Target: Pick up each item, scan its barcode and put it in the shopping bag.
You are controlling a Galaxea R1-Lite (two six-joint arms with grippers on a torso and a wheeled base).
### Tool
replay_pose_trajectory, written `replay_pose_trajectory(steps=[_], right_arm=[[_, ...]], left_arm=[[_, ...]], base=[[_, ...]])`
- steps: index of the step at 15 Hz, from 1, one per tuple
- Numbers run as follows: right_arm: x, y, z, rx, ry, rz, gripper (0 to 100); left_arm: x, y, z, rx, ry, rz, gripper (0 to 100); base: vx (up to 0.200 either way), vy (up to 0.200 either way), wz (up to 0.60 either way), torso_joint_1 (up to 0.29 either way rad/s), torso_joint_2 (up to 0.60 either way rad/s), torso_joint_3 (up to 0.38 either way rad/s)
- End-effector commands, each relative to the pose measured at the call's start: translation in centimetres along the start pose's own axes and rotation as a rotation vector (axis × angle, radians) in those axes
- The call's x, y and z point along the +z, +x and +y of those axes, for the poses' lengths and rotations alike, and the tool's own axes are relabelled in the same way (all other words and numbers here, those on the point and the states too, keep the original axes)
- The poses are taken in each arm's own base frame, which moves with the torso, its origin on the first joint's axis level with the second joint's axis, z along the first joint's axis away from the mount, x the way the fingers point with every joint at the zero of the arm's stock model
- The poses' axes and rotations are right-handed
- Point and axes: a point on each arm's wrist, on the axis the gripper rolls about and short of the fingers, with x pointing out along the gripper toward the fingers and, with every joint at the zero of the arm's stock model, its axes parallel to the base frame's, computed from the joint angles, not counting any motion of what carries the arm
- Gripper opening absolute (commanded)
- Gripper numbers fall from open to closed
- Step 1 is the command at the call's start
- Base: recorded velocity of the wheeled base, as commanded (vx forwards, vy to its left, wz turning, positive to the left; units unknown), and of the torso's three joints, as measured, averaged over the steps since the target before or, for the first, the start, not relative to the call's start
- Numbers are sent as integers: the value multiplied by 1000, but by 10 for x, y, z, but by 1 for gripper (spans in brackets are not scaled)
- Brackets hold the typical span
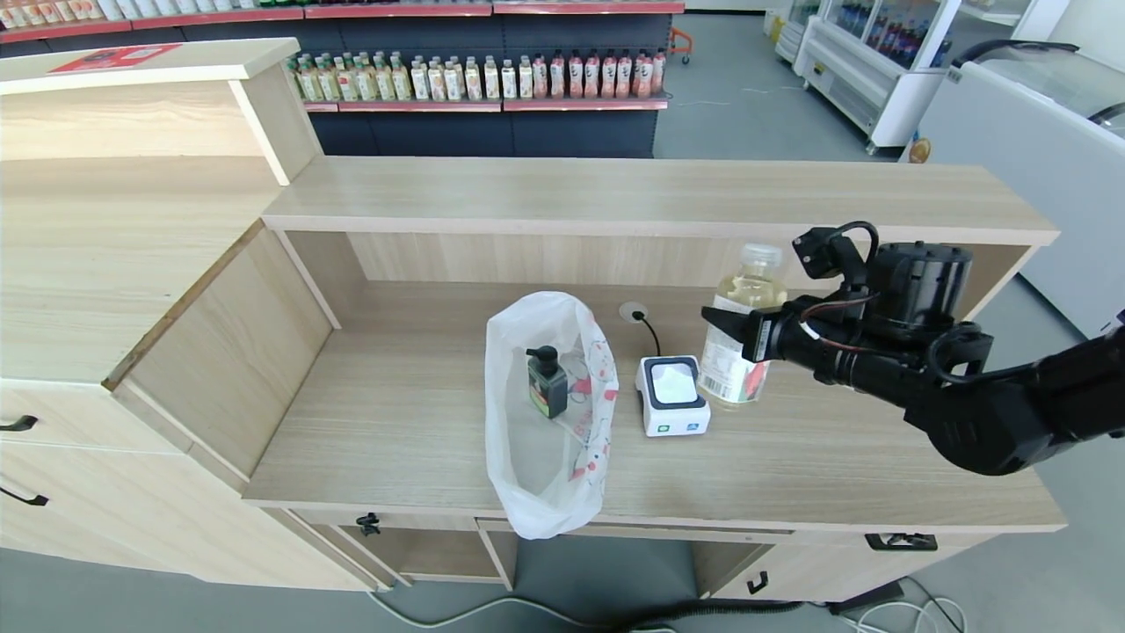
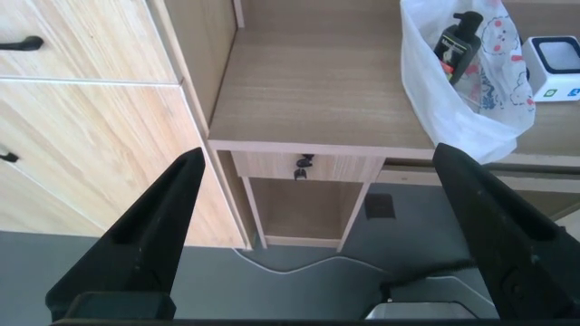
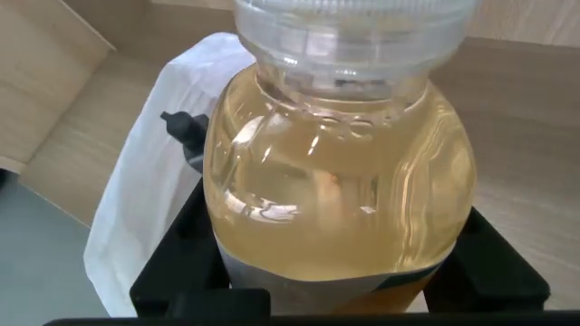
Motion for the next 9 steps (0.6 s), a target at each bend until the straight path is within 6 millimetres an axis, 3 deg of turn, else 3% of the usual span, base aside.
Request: replay_pose_trajectory(steps=[1,9], right_arm=[[10,-9,4,6,-5,-25,0],[2,-7,13,31,-6,1,0]], left_arm=[[0,0,0,1,0,0,100],[0,0,0,1,0,0,100]], base=[[0,0,0,0,0,0],[0,0,0,0,0,0]])
